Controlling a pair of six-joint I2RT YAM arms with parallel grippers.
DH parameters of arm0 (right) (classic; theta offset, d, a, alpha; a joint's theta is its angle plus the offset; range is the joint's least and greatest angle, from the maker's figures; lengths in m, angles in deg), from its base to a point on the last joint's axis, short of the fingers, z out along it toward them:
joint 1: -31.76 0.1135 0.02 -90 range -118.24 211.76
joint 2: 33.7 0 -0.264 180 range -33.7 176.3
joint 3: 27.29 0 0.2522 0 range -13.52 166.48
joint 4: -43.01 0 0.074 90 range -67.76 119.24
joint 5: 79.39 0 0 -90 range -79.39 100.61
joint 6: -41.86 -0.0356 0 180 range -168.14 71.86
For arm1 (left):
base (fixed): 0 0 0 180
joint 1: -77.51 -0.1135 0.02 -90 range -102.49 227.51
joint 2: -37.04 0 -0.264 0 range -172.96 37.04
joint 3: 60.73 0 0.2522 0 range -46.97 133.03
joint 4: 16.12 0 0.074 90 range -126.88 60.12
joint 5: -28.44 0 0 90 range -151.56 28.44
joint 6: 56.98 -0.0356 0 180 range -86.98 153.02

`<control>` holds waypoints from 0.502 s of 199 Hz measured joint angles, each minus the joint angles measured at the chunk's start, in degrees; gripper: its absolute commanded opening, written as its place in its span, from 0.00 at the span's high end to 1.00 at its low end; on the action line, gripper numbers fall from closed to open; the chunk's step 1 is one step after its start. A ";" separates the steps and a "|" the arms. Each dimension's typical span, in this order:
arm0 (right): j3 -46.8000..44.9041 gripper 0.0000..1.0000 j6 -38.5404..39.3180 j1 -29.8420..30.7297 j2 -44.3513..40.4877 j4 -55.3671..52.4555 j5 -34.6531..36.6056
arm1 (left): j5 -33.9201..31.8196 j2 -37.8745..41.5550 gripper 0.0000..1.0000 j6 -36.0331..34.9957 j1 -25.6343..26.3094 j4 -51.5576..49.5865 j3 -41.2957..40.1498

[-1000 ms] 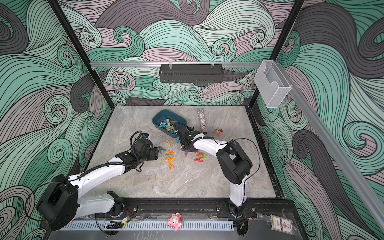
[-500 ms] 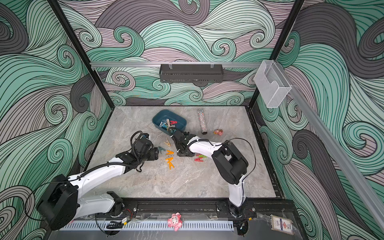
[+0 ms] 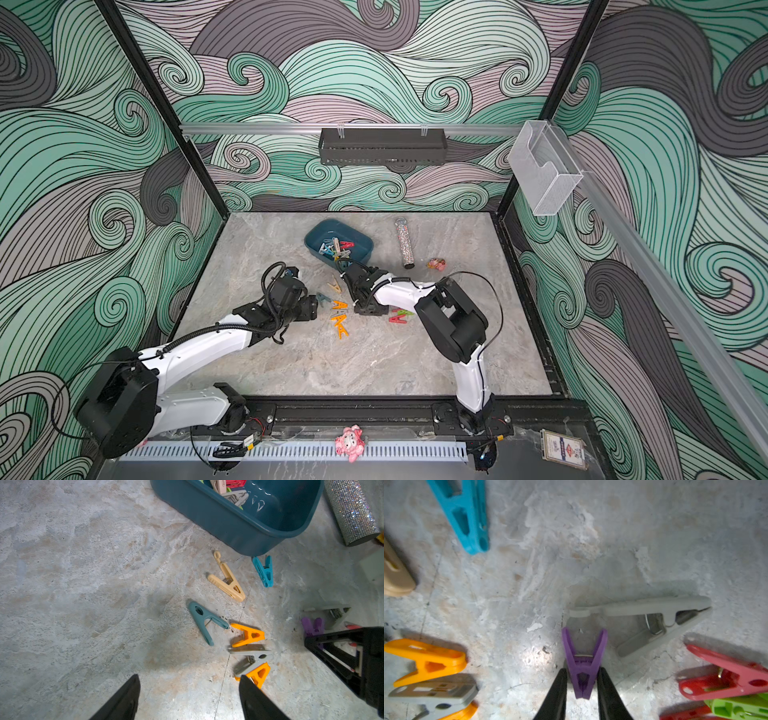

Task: Put the clothespins into the storage box
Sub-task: Pick up the clothespin from the center of the board.

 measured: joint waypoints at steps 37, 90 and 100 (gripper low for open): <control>0.00 0.78 0.31 0.00 -0.02 0.33 -0.17 | 0.00 -0.07 0.23 -0.02 0.00 0.09 0.00; 1.27 0.78 2.40 0.02 -1.09 -0.61 -0.17 | -1.14 -0.02 0.23 0.24 0.00 0.00 0.00; 2.97 0.78 3.10 0.00 -1.09 -1.01 -0.13 | -2.01 0.04 0.23 0.48 0.00 -0.15 0.00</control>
